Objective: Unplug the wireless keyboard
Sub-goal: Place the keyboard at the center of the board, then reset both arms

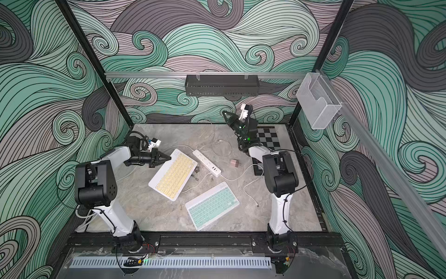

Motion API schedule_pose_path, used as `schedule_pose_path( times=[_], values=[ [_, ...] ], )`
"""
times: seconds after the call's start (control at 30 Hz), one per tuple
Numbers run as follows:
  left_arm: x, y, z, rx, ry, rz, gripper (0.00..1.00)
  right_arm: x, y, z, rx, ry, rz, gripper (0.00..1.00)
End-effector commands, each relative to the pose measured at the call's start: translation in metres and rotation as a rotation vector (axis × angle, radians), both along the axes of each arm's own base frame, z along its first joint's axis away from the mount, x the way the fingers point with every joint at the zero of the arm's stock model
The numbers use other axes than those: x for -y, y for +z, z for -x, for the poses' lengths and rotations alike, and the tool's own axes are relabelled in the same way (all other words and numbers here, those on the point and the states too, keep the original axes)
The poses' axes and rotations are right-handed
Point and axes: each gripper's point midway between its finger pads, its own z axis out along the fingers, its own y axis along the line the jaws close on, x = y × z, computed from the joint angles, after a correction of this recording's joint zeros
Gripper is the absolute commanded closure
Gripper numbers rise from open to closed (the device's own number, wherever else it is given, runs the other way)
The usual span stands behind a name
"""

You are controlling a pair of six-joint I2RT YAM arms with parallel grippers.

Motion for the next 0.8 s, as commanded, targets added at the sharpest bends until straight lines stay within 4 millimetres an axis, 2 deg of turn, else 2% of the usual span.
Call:
schedule_pose_path(
  times=[0.0, 0.03, 0.07, 0.13, 0.17, 0.23, 0.3, 0.4, 0.47, 0.5, 0.57, 0.6, 0.67, 0.77],
  values=[
    [-0.015, -0.02, -0.011, -0.086, 0.048, -0.083, 0.8, -0.035, -0.047, 0.017, -0.224, 0.114, 0.076, 0.69],
    [-0.022, -0.034, -0.013, -0.133, 0.058, -0.138, 0.61, -0.041, -0.064, 0.027, -0.299, 0.177, 0.121, 0.54],
    [-0.027, -0.043, -0.014, -0.158, 0.062, -0.18, 0.5, -0.041, -0.083, 0.039, -0.394, 0.211, 0.166, 0.43],
    [-0.037, -0.054, -0.016, -0.175, 0.081, -0.255, 0.03, -0.036, -0.113, 0.073, -0.499, 0.28, 0.331, 0.21],
    [-0.04, -0.053, -0.018, -0.153, 0.088, -0.271, 0.01, -0.029, -0.121, 0.088, -0.517, 0.296, 0.41, 0.03],
    [-0.053, -0.042, -0.027, -0.061, 0.127, -0.349, 0.01, 0.001, -0.131, 0.114, -0.479, 0.25, 0.612, 0.02],
    [-0.067, -0.021, -0.038, 0.081, 0.172, -0.437, 0.01, 0.042, -0.128, 0.126, -0.398, 0.119, 0.816, 0.02],
    [-0.097, 0.005, -0.044, 0.302, 0.311, -0.64, 0.01, 0.104, -0.126, 0.131, -0.288, -0.094, 1.125, 0.02],
    [-0.114, 0.014, -0.037, 0.409, 0.425, -0.748, 0.01, 0.129, -0.134, 0.134, -0.208, -0.183, 1.249, 0.02],
    [-0.123, 0.026, -0.033, 0.464, 0.495, -0.807, 0.01, 0.142, -0.14, 0.135, -0.181, -0.232, 1.273, 0.02],
    [-0.134, 0.03, -0.023, 0.518, 0.578, -0.893, 0.01, 0.149, -0.152, 0.141, -0.093, -0.259, 1.278, 0.02],
    [-0.135, 0.027, -0.017, 0.543, 0.61, -0.905, 0.01, 0.149, -0.149, 0.141, 0.012, -0.314, 1.252, 0.02],
    [-0.135, 0.014, -0.007, 0.6, 0.654, -0.92, 0.01, 0.14, -0.135, 0.148, 0.144, -0.287, 1.224, 0.02],
    [-0.132, -0.018, 0.009, 0.612, 0.678, -0.961, 0.01, 0.151, -0.128, 0.157, 0.203, -0.351, 1.189, 0.02]
  ],
)
